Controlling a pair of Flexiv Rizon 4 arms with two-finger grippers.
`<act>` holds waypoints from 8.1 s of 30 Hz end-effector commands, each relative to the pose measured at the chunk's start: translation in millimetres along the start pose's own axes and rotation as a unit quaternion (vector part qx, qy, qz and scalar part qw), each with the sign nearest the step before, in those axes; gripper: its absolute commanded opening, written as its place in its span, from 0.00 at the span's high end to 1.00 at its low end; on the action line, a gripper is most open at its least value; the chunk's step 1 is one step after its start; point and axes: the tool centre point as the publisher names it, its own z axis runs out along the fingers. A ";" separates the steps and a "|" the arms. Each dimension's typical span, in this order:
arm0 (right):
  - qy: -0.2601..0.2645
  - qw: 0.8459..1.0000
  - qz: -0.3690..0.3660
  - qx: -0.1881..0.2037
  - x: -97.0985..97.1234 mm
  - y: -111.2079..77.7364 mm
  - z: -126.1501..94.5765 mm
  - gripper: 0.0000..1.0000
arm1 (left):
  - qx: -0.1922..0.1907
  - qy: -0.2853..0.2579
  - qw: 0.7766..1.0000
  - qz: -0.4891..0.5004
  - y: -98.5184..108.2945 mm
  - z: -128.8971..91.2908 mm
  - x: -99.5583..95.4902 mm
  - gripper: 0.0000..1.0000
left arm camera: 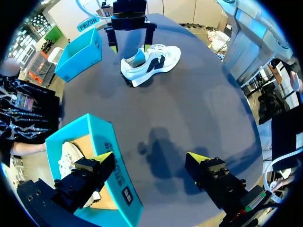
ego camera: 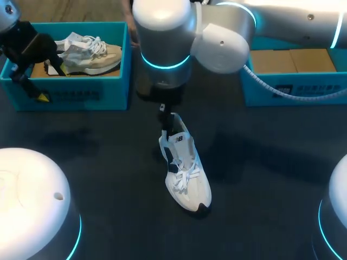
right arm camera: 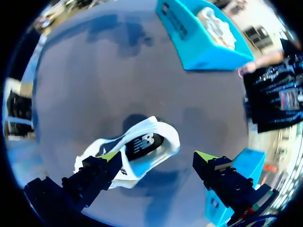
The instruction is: Take the shoe out of the shoebox, open the shoe tongue, remove and reinsert the insole, then place the shoe into the shoebox
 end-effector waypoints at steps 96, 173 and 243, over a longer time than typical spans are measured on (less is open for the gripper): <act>0.008 0.996 -0.070 0.050 -71.1 -19.7 -71.5 1.00 | -0.001 0.001 1.000 0.000 0.2 -0.6 0.2 0.00; -0.011 0.990 -0.135 0.026 -271.3 -256.6 -69.9 1.00 | -0.001 0.001 1.000 0.000 0.2 -0.6 0.2 0.00; -0.014 0.889 0.433 0.152 -340.4 -470.2 -49.4 1.00 | -0.001 0.001 1.000 0.000 0.2 -0.6 0.2 0.00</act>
